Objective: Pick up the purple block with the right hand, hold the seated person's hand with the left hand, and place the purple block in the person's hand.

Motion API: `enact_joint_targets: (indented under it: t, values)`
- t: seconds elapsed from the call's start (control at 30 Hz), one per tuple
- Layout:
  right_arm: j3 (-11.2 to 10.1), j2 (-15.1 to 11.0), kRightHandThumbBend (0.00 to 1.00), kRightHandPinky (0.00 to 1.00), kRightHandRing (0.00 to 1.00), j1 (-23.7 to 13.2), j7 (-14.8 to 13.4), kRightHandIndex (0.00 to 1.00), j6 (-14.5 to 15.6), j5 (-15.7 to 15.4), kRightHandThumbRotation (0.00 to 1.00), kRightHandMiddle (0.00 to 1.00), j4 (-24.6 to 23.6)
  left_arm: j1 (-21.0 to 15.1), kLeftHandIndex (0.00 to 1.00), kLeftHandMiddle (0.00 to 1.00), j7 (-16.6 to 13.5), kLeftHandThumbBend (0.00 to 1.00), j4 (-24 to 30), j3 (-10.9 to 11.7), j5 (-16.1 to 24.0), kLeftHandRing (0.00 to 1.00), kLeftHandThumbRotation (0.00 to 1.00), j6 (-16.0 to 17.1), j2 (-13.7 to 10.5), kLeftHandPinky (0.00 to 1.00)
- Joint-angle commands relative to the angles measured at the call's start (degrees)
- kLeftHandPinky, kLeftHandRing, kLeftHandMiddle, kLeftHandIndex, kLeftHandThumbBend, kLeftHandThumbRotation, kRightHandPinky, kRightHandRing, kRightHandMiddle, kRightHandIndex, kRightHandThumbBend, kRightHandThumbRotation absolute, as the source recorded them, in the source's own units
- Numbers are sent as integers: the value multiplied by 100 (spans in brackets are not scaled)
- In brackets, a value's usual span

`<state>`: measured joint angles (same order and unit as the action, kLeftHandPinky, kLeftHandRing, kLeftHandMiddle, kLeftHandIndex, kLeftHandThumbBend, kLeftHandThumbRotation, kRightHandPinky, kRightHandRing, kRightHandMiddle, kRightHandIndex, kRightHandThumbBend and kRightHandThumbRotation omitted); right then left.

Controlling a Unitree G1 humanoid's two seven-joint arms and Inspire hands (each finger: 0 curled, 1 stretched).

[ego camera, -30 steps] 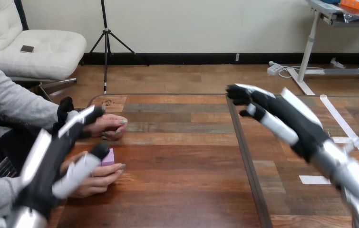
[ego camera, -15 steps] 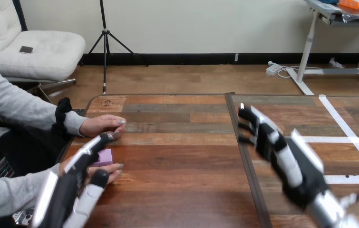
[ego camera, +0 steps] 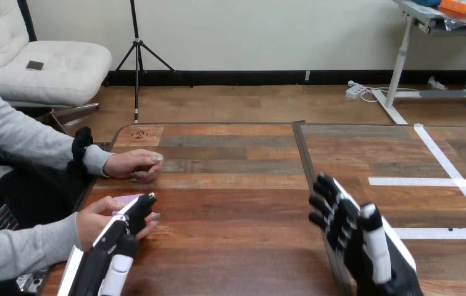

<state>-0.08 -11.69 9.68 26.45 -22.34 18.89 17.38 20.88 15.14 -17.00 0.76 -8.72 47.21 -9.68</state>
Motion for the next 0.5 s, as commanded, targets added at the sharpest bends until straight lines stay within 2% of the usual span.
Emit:
enact_joint_targets:
  t: [0.0, 0.23, 0.47]
  values:
    - [-232, 196, 95, 100, 100, -142, -30, 99, -258, 98, 100, 100, -105, -373, 90, 94, 195, 61, -142, 47, -347, 97, 100, 52, 67, 98]
    - [-358, 255, 95, 100, 100, -121, -28, 98, -130, 165, 100, 100, -71, -414, 93, 97, 343, 64, -225, 118, -576, 100, 100, 56, 176, 100]
    - [-488, 259, 92, 100, 99, -181, -81, 97, -52, 113, 100, 99, -54, -497, 96, 98, 437, 63, -349, 179, -718, 100, 100, 93, 266, 100]
